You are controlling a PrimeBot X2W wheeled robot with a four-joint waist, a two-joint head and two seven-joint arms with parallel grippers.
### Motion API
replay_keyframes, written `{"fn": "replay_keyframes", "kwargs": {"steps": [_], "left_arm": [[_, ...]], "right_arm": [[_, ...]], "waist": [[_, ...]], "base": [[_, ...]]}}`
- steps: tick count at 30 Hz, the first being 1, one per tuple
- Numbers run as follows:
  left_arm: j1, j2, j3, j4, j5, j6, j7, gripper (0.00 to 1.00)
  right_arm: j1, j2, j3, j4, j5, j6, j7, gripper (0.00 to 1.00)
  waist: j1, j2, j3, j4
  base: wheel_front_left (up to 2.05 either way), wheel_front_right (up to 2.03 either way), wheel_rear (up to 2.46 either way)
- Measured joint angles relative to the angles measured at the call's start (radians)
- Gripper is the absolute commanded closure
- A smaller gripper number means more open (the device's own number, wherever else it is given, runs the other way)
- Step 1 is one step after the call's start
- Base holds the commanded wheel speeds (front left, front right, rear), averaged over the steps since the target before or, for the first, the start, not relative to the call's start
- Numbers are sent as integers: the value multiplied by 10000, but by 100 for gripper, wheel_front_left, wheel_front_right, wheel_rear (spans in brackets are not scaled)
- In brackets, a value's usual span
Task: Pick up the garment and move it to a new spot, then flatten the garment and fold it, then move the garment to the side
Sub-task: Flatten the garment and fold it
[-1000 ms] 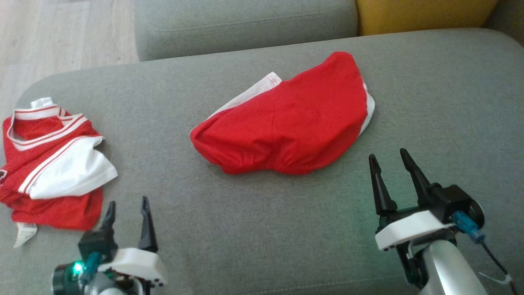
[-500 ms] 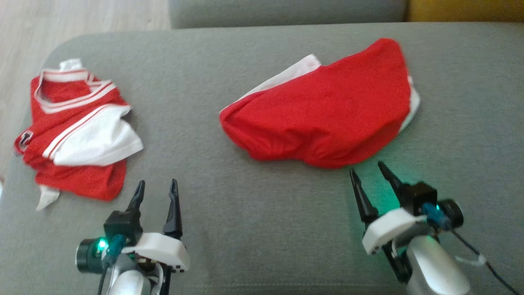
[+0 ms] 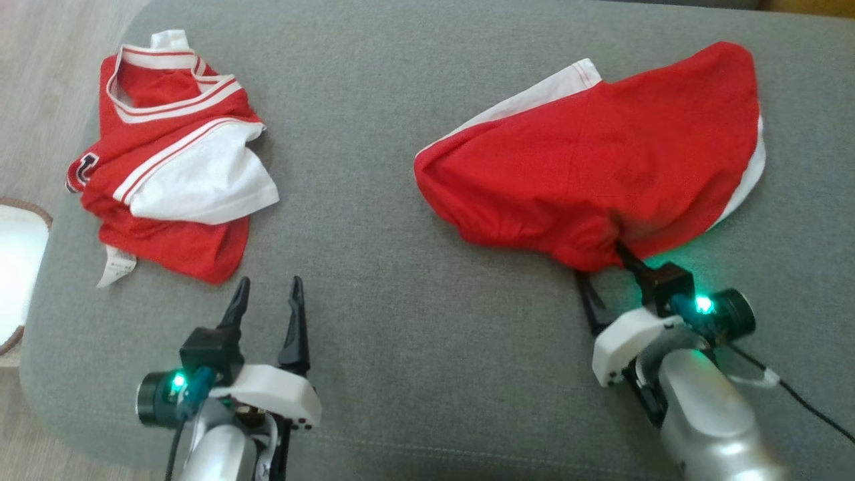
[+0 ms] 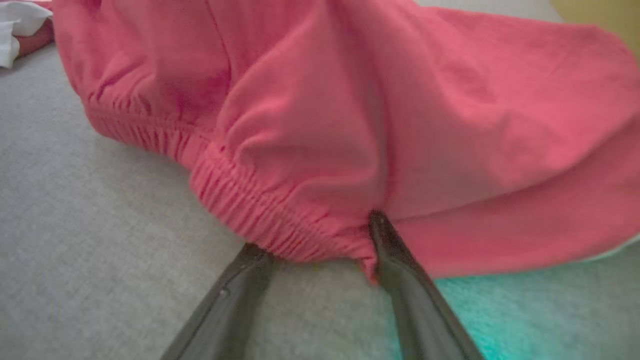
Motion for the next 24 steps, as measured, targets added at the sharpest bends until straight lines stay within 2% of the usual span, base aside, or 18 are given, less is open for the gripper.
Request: {"fn": "replay_keyframes", "kwargs": {"steps": [1, 4, 8, 11, 20, 24], "left_arm": [[-9, 0, -84, -13, -46, 0, 0, 0], [-40, -12, -182, -40, -46, 0, 0, 0], [-82, -8, -163, -40, -40, -10, 0, 0], [-71, -4, -146, -40, -38, -13, 0, 0], [180, -4, -184, -33, -86, -86, 0, 0], [182, -4, -343, -2, -242, -84, 0, 0]], "right_arm": [[-145, -4, 79, 100, 84, 0, 0, 100], [-259, -2, 286, -84, 433, 0, 50, 100], [-62, 23, -33, -1229, 834, 2, 128, 100], [73, -58, -732, -2274, 1124, 4, 134, 100], [4, -1112, -3405, -4153, 1216, 6, 132, 100], [-322, -1091, -4504, -4642, 959, 6, 132, 100]], "waist": [[0, 0, 28, 22], [1, 0, 41, -11], [1, 0, -121, -252], [0, 0, -351, -538], [0, 0, -1031, -1698], [0, 0, -1217, -2030]], "base": [[0, 0, 0], [0, 0, 0], [0, 0, 0], [0, 0, 0], [0, 0, 0], [0, 0, 0]]}}
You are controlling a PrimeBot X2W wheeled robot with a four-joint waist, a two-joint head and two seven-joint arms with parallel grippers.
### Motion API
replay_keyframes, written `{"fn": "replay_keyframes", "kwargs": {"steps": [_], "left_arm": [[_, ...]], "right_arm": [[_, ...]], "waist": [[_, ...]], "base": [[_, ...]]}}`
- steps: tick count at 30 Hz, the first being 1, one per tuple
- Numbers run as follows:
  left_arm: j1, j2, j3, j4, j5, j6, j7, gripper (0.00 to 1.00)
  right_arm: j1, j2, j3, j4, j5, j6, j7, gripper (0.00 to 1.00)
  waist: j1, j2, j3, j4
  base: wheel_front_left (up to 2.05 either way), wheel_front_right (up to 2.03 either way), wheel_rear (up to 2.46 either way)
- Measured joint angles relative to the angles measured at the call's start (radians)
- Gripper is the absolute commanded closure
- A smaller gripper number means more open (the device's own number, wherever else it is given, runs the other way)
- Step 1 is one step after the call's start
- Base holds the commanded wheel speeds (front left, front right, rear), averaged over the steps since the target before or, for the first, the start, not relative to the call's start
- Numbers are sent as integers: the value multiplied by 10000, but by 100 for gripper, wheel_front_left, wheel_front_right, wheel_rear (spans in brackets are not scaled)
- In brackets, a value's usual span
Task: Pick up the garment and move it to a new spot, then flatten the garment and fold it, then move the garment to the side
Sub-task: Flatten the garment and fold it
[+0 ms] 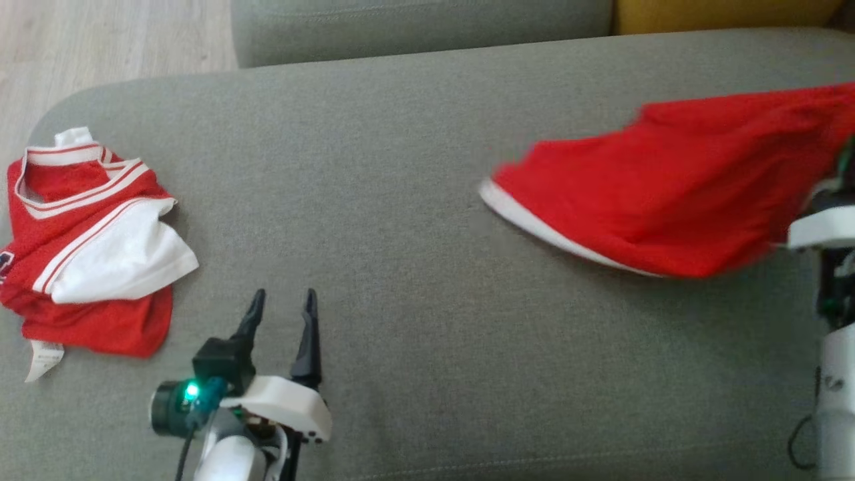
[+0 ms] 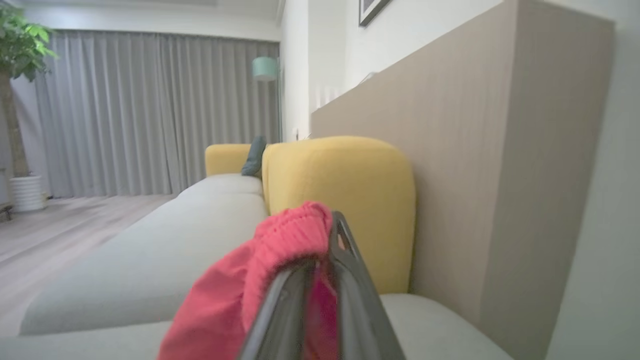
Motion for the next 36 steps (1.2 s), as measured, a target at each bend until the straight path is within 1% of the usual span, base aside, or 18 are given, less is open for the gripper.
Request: {"fn": "replay_keyframes", "kwargs": {"steps": [2, 3, 4, 6, 8, 10, 14, 17, 20, 21, 22, 25, 27, 31, 36], "left_arm": [[2, -4, -182, 31, -86, -2, 0, 0], [1, -6, -222, 56, -127, -2, 0, 0], [1, -6, -222, 56, -127, -2, 0, 0], [-3, 0, -311, 96, -184, -4, 0, 0], [-5, 4, -416, 138, -192, -2, 0, 0], [-10, 0, -466, 169, -194, -4, 0, 0], [-58, 10, -593, 320, -171, -100, 0, 0], [-132, 10, -846, 418, 23, -136, 0, 0], [-137, 15, -1070, 447, 8, -136, 0, 0], [-137, 13, -1106, 454, -6, -134, 0, 0], [-137, 12, -1137, 460, -6, -132, 0, 0], [-137, 15, -1145, 464, -98, -123, 0, 0], [-121, 15, -1133, 489, -105, -90, 0, 0], [-122, 15, -1122, 483, -105, -90, 0, 0], [-128, 15, -1070, 483, -138, -92, 0, 0]], "right_arm": [[-172, 190, -286, -174, -167, 0, -8, 100], [-218, 337, -267, -155, -226, 0, -10, 100], [-218, 337, -267, -155, -226, 0, -10, 100], [-215, 627, 174, 178, -259, 0, -10, 100], [-148, 961, 997, 642, -196, 0, -6, 100], [-5, 1110, 1941, 1108, 56, 0, -2, 100], [102, 1116, 4086, 1877, 1937, 0, 2, 100], [-40, 1116, 5172, 2048, 2550, 0, 2, 100], [-487, 1074, 6034, 2065, 3225, 0, 2, 100], [-669, 1074, 6272, 2069, 3476, 0, 2, 93], [-854, 1076, 6489, 2100, 3676, 0, 2, 0], [-1168, 1049, 7114, 2142, 4063, 0, 2, 0], [-1165, 1081, 7461, 2437, 4115, 2, 2, 0], [-973, 1035, 7379, 2876, 3958, 2, 2, 0], [-522, 1032, 7219, 3260, 3511, 2, 2, 0]], "waist": [[0, 0, -42, 28], [0, 0, -42, 89], [0, 0, -42, 89], [0, 0, -15, 272], [0, 0, 21, 515], [0, 0, 71, 815], [0, 0, 164, 1562], [0, 0, 238, 2172], [0, 0, 313, 2769], [0, 0, 335, 2952], [0, 0, 354, 3131], [0, 0, 396, 3512], [0, 0, 425, 3517], [0, 0, 376, 3092], [0, 0, 307, 2366]], "base": [[0, 0, 0], [0, 0, 0], [0, 0, 0], [0, 0, 0], [0, 0, 0], [0, 0, 0], [0, 0, 0], [0, 0, 0], [0, 0, 0], [0, 0, 0], [0, 0, 0], [0, 0, 0], [0, 0, 0], [0, 0, 0], [0, 0, 0]]}}
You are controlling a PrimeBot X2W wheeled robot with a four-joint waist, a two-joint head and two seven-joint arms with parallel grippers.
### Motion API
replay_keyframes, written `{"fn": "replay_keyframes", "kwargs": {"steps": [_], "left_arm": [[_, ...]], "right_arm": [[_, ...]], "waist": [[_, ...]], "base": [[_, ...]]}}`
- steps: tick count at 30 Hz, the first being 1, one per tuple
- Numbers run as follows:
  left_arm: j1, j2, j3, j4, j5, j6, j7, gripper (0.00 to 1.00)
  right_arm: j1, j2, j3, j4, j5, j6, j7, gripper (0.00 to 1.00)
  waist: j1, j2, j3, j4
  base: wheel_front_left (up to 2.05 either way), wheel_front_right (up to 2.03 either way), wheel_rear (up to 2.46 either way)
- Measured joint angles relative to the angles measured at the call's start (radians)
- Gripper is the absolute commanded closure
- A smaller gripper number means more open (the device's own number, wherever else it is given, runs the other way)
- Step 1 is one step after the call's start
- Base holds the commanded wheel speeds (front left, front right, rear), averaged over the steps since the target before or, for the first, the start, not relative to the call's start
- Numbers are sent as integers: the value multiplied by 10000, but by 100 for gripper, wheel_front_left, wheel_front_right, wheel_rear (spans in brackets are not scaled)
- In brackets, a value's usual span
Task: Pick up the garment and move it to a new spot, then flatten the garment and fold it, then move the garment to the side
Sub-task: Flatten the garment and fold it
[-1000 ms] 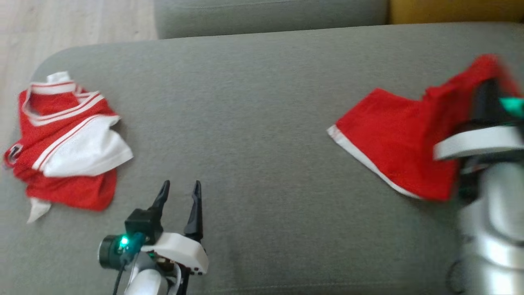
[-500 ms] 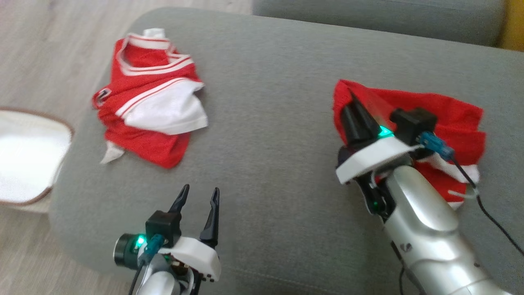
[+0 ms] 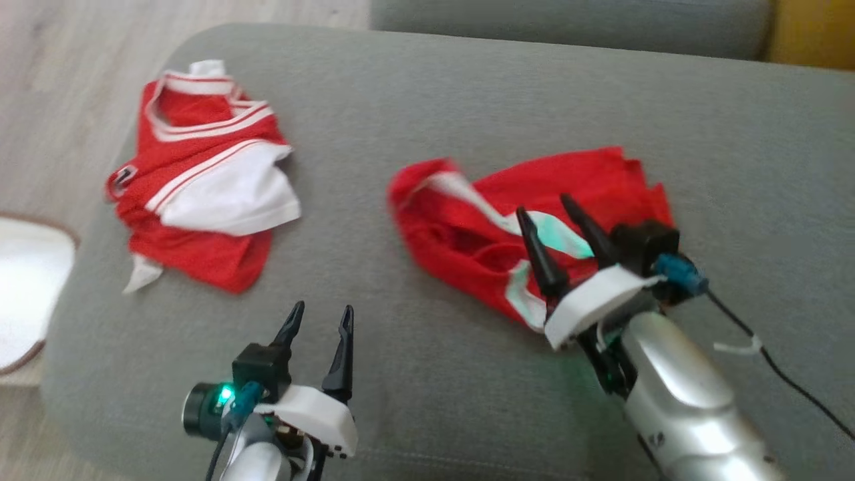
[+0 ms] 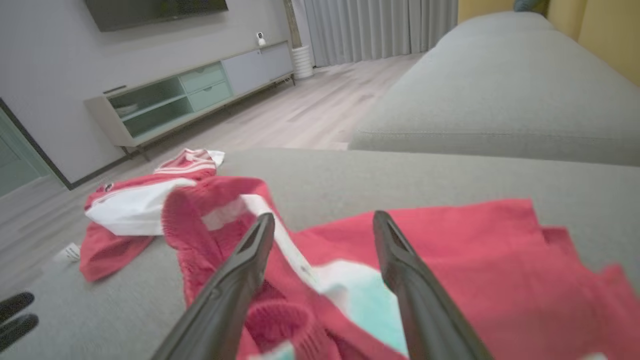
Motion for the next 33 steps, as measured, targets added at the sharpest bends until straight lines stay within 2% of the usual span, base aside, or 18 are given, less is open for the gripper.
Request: {"fn": "replay_keyframes", "kwargs": {"steps": [3, 7, 16, 21, 25, 33], "left_arm": [[-10, -2, 0, -8, -25, -4, 0, 0], [-26, -2, -8, -67, -25, 0, 0, 0], [-151, 0, -138, -314, -111, -35, 0, 0], [-286, 0, -769, -483, -113, -343, 0, 0], [-536, 4, -1478, -472, -242, -794, 0, 0], [-1407, 0, -2008, 228, -380, -865, -2, 0]], "right_arm": [[358, 0, -82, 144, -284, 0, 0, 0], [734, 0, -1028, 167, -713, 0, 0, 0], [1405, -71, -3101, 566, -1973, 0, 0, 0], [1524, -54, -4069, 274, -2305, 0, 0, 0], [1538, 4, -4219, 0, -2426, 0, 0, 0], [1539, 71, -4050, -305, -2261, 0, 0, 0]], "waist": [[0, 0, -48, -400], [0, 0, -90, -747], [0, 0, 5, -823], [0, 0, 92, -984], [0, 0, 142, -1342], [0, 0, 366, -2443]], "base": [[0, 0, 0], [0, 0, 0], [0, 0, 0], [0, 0, 0], [0, 0, 0], [0, 0, 0]]}}
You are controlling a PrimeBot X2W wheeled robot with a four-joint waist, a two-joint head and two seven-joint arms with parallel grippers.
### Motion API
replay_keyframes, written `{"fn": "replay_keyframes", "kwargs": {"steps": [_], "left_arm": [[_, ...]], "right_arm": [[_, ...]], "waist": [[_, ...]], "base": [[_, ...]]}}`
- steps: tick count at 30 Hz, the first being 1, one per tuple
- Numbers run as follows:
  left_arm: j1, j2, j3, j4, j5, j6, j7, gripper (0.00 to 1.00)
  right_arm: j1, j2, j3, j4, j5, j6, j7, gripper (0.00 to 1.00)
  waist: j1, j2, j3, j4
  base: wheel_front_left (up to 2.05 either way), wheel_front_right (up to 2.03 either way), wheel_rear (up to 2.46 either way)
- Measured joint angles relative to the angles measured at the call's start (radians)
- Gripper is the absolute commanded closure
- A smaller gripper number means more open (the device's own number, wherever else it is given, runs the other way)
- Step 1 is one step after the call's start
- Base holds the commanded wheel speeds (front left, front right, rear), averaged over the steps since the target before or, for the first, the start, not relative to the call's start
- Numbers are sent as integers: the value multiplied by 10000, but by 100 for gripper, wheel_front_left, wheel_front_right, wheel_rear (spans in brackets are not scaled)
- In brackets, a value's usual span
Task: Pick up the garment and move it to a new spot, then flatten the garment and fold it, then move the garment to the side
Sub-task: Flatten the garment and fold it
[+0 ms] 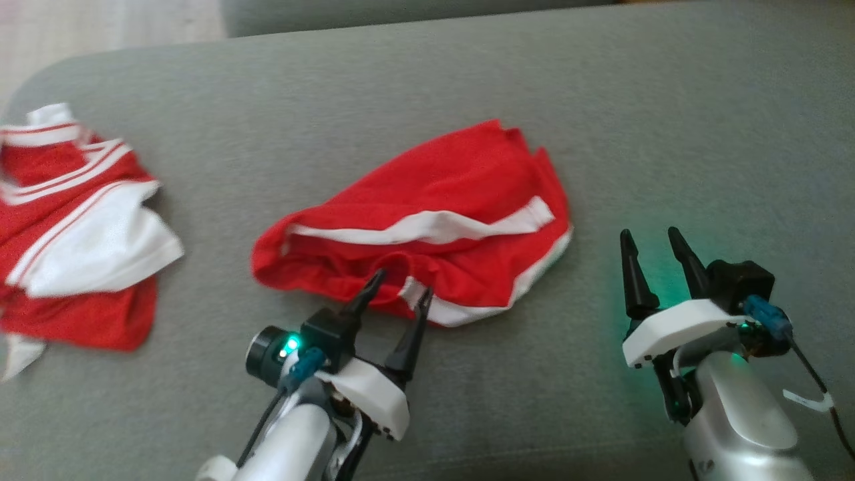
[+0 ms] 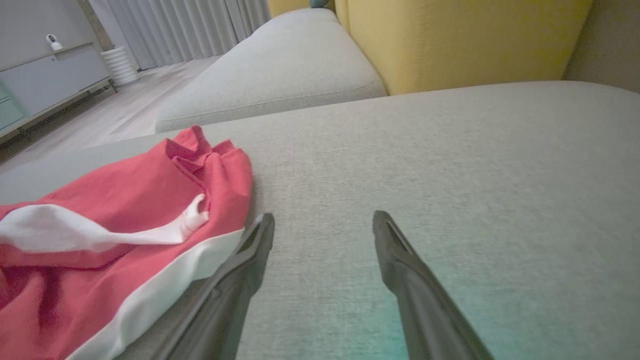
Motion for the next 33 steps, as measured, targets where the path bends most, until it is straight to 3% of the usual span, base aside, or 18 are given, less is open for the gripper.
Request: {"fn": "replay_keyframes", "kwargs": {"steps": [8, 9, 11, 17, 22, 28, 33], "left_arm": [[-334, -4, 0, 1475, -221, 351, 2, 0], [-358, -2, -15, 1639, -286, 351, 2, 13], [-453, 4, -25, 1662, -341, 339, 2, 100], [-738, -2, 6, 353, -336, 313, 4, 100], [-846, -29, 575, -782, -366, 734, 0, 100], [-829, -36, 1896, -334, -328, 1143, 0, 100], [-802, -48, 2798, 639, -140, 1127, 2, 100]], "right_arm": [[-2, 6, -117, -138, 2, 0, 0, 0], [-2, 4, -140, -151, 13, 0, 0, 0], [-2, 4, -148, -188, 98, 0, 0, 0], [-1, 8, -238, -267, 259, 0, 0, 0], [-1, 17, -148, -267, 357, 0, 0, 0], [-15, 25, 184, -322, 533, 0, 0, 0], [-60, 31, 522, -382, 633, 0, 0, 0]], "waist": [[0, 0, 315, -852], [0, 0, 368, -921], [1, 0, 462, -1011], [0, 0, 495, -852], [0, 0, 426, -473], [0, 0, 477, 6], [1, 0, 659, 256]], "base": [[0, 0, 0], [0, 0, 0], [0, 0, 0], [0, 0, 0], [0, 0, 0], [0, 0, 0], [0, 0, 0]]}}
